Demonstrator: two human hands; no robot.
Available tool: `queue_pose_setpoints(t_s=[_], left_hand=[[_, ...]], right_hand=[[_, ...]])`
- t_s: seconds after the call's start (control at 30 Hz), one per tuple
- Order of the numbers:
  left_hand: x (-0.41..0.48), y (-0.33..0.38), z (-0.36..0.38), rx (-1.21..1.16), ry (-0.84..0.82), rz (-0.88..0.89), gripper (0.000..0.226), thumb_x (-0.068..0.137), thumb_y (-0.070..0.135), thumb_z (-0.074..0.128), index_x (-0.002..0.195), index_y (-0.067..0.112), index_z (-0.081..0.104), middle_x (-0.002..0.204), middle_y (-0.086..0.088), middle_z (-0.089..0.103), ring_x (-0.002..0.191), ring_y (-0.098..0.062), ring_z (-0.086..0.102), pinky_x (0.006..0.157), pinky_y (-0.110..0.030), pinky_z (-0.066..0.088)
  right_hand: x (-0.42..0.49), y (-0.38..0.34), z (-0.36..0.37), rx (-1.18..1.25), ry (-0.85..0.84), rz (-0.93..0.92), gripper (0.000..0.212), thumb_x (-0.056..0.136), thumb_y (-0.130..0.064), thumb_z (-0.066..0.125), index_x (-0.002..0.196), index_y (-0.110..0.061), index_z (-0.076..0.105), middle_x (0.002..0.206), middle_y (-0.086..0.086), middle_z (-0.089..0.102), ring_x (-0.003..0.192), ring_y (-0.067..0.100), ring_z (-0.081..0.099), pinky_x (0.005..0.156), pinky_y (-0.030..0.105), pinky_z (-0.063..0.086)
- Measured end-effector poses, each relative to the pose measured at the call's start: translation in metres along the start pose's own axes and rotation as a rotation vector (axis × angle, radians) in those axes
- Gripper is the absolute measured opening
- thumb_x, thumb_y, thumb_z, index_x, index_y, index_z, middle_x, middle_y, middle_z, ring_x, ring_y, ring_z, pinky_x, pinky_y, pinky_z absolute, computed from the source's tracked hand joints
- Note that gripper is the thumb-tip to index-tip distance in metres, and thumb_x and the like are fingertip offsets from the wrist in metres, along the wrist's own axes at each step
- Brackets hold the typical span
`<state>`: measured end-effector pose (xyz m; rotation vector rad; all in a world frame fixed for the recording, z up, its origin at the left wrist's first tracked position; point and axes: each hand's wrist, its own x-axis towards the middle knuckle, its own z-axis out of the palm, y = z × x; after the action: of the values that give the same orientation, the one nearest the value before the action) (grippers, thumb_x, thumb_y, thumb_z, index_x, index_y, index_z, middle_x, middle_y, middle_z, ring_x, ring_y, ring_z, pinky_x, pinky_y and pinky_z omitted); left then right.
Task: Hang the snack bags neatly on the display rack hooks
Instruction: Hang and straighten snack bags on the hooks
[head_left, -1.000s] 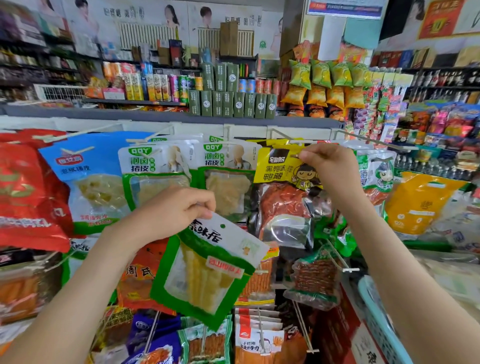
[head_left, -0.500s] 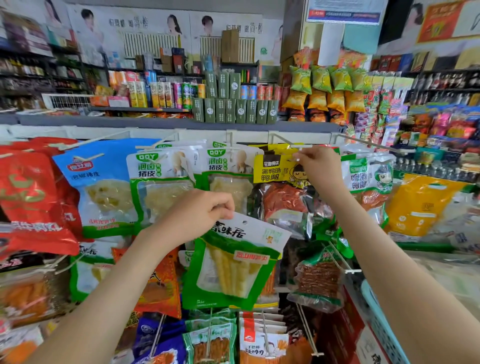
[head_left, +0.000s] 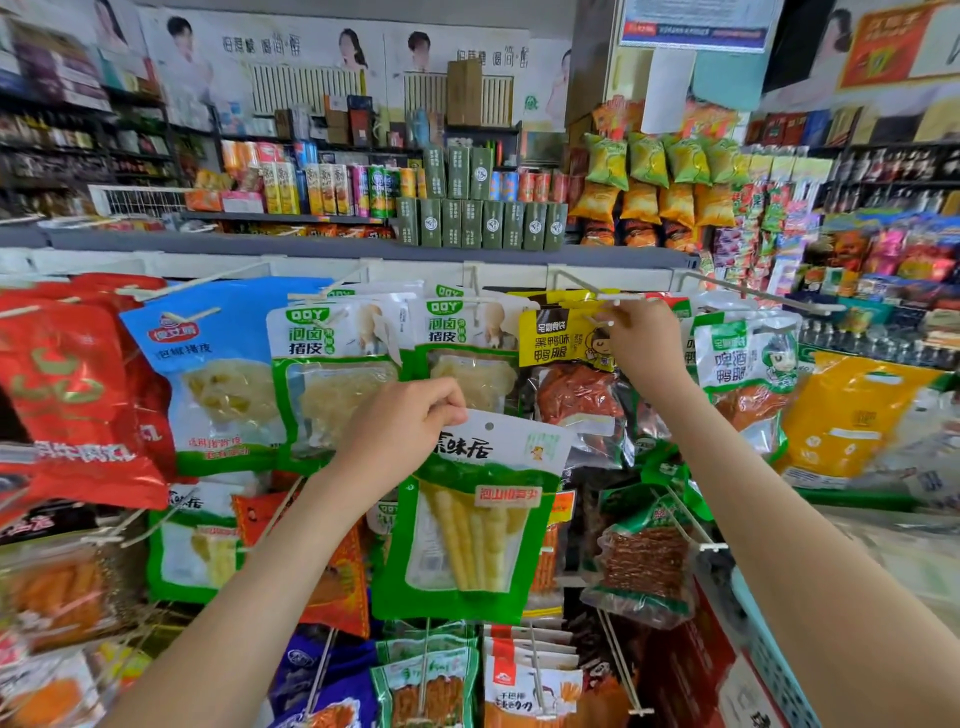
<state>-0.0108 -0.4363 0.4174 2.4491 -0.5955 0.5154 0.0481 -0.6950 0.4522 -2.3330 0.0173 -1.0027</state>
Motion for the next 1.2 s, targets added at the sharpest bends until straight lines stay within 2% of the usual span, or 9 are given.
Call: queue_pose_setpoints(t_s=[0.1, 0.23, 0.37, 0.57, 0.7, 0.8, 0.9, 1.0, 1.2], left_hand=[[0.002, -0.003, 0.003, 0.003, 0.029, -0.005, 0.013, 0.09, 0.028, 0.057, 0.079, 0.028, 0.062, 0.074, 0.006, 0.068, 0.066, -0.017, 0.062, 0.063, -0.034, 0.05], [0.006, -0.004, 0.01, -0.039, 0.033, -0.019, 0.011, 0.09, 0.026, 0.059, 0.08, 0.025, 0.064, 0.078, 0.013, 0.067, 0.07, -0.012, 0.062, 0.065, -0.031, 0.049], [0.011, -0.004, 0.017, -0.037, 0.007, -0.013, 0.011, 0.091, 0.026, 0.058, 0.082, 0.025, 0.064, 0.08, 0.015, 0.065, 0.065, -0.002, 0.057, 0.056, -0.018, 0.042], [0.011, -0.009, 0.031, -0.06, -0.07, -0.031, 0.012, 0.09, 0.027, 0.058, 0.082, 0.023, 0.065, 0.078, 0.009, 0.068, 0.063, -0.011, 0.06, 0.062, -0.032, 0.05], [0.01, -0.015, 0.037, -0.024, -0.077, -0.039, 0.014, 0.092, 0.027, 0.055, 0.084, 0.022, 0.065, 0.068, 0.016, 0.06, 0.05, 0.003, 0.045, 0.049, -0.019, 0.033], [0.006, -0.022, 0.04, -0.022, -0.106, -0.054, 0.014, 0.094, 0.027, 0.052, 0.084, 0.023, 0.062, 0.062, 0.02, 0.051, 0.05, 0.005, 0.042, 0.047, -0.017, 0.025], [0.0, -0.035, 0.044, -0.039, -0.145, -0.047, 0.015, 0.094, 0.026, 0.052, 0.081, 0.024, 0.06, 0.068, 0.018, 0.056, 0.051, 0.006, 0.043, 0.047, -0.018, 0.027], [-0.008, -0.049, 0.052, -0.068, -0.154, -0.045, 0.016, 0.093, 0.025, 0.055, 0.077, 0.026, 0.059, 0.069, 0.016, 0.06, 0.053, 0.007, 0.046, 0.05, -0.017, 0.03], [-0.012, -0.061, 0.055, -0.116, -0.159, -0.068, 0.014, 0.092, 0.026, 0.056, 0.08, 0.025, 0.062, 0.075, 0.009, 0.066, 0.063, -0.01, 0.06, 0.062, -0.031, 0.049]], right_hand=[[-0.003, 0.011, 0.0, -0.025, 0.025, -0.017, 0.019, 0.09, -0.011, 0.051, 0.099, -0.005, 0.067, 0.08, 0.016, 0.066, 0.086, 0.037, 0.054, 0.076, 0.039, 0.041], [-0.011, 0.018, -0.006, 0.012, 0.041, 0.011, 0.017, 0.089, -0.008, 0.054, 0.102, -0.001, 0.063, 0.088, 0.014, 0.065, 0.079, 0.026, 0.053, 0.065, 0.024, 0.032], [-0.029, 0.018, -0.009, 0.012, 0.092, 0.022, 0.026, 0.087, -0.001, 0.053, 0.114, -0.003, 0.053, 0.108, 0.014, 0.056, 0.099, 0.027, 0.05, 0.078, 0.026, 0.036], [-0.065, 0.014, -0.002, 0.055, 0.138, 0.02, 0.02, 0.084, -0.003, 0.058, 0.1, -0.004, 0.045, 0.088, 0.004, 0.043, 0.083, 0.021, 0.041, 0.07, 0.031, 0.036], [-0.093, 0.007, 0.013, 0.164, 0.031, 0.001, 0.027, 0.087, -0.009, 0.058, 0.106, -0.009, 0.039, 0.075, -0.005, 0.046, 0.068, 0.016, 0.048, 0.058, 0.026, 0.034], [-0.108, 0.003, 0.027, 0.201, -0.155, -0.026, 0.036, 0.089, -0.012, 0.056, 0.119, -0.012, 0.036, 0.082, 0.0, 0.056, 0.072, 0.017, 0.056, 0.06, 0.031, 0.045], [-0.117, 0.006, 0.042, 0.161, -0.394, -0.004, 0.026, 0.094, -0.018, 0.05, 0.119, -0.015, 0.048, 0.102, 0.004, 0.063, 0.09, 0.02, 0.06, 0.076, 0.03, 0.048], [-0.125, 0.01, 0.052, 0.123, -0.521, 0.011, 0.025, 0.097, -0.025, 0.044, 0.117, -0.017, 0.057, 0.11, 0.002, 0.064, 0.096, 0.016, 0.058, 0.075, 0.022, 0.044], [-0.131, -0.01, 0.066, 0.183, -0.559, 0.003, 0.032, 0.095, -0.031, 0.049, 0.124, -0.019, 0.056, 0.11, -0.003, 0.063, 0.094, 0.006, 0.056, 0.07, 0.001, 0.038]])
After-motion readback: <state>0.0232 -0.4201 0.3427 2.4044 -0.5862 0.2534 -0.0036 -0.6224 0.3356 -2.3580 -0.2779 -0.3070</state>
